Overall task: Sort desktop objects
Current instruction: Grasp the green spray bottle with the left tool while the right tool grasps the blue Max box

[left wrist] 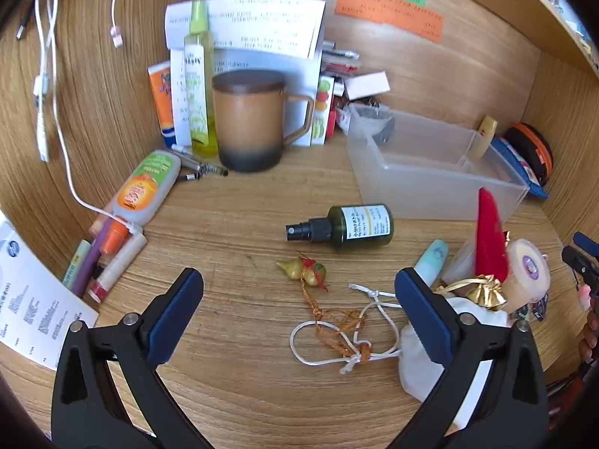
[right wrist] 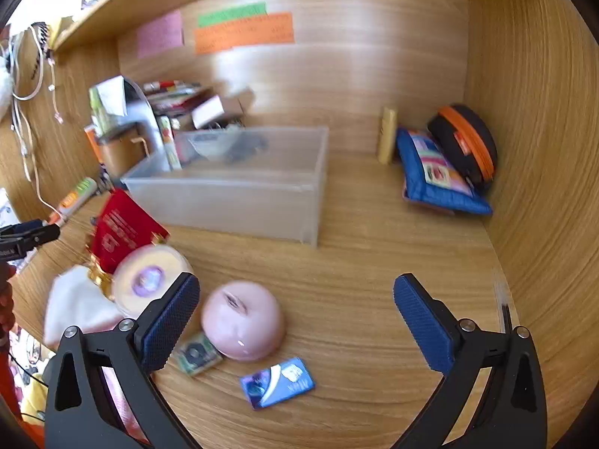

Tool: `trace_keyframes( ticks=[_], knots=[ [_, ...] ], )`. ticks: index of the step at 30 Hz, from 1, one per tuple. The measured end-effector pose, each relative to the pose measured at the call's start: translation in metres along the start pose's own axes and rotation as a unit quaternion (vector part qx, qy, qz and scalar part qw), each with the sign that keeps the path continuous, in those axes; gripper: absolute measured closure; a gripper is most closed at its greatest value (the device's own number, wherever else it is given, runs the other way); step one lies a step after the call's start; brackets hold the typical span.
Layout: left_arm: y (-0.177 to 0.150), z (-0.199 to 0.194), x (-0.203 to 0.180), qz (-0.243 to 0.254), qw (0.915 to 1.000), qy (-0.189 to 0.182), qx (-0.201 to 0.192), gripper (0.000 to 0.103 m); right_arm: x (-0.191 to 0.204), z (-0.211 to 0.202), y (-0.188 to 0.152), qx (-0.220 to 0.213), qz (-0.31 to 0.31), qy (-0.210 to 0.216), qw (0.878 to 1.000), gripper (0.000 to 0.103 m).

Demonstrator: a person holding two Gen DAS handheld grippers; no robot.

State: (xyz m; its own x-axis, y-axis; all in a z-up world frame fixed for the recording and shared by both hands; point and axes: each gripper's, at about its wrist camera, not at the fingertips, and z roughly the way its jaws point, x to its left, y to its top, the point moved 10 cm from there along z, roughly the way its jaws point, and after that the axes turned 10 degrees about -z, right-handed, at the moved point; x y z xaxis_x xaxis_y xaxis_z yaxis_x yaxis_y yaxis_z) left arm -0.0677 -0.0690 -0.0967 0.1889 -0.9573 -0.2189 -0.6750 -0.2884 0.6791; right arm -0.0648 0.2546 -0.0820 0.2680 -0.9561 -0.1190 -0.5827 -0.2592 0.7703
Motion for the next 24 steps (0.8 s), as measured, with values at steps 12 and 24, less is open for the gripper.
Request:
trace_keyframes(
  ticks=[12, 24],
  knots=[
    [0.0, 0.068, -0.033, 0.01, 0.9968, -0.026, 0.075, 0.0, -0.001, 0.009, -0.043, 0.052, 0.0, -0.01, 0.999, 0.0],
    [0.004, 0.102, -0.036, -0.022, 0.9938, -0.007, 0.109, 0.0, 0.01, 0.016, -0.077, 0.086, -0.003, 0.003, 0.996, 0.0]
  ],
)
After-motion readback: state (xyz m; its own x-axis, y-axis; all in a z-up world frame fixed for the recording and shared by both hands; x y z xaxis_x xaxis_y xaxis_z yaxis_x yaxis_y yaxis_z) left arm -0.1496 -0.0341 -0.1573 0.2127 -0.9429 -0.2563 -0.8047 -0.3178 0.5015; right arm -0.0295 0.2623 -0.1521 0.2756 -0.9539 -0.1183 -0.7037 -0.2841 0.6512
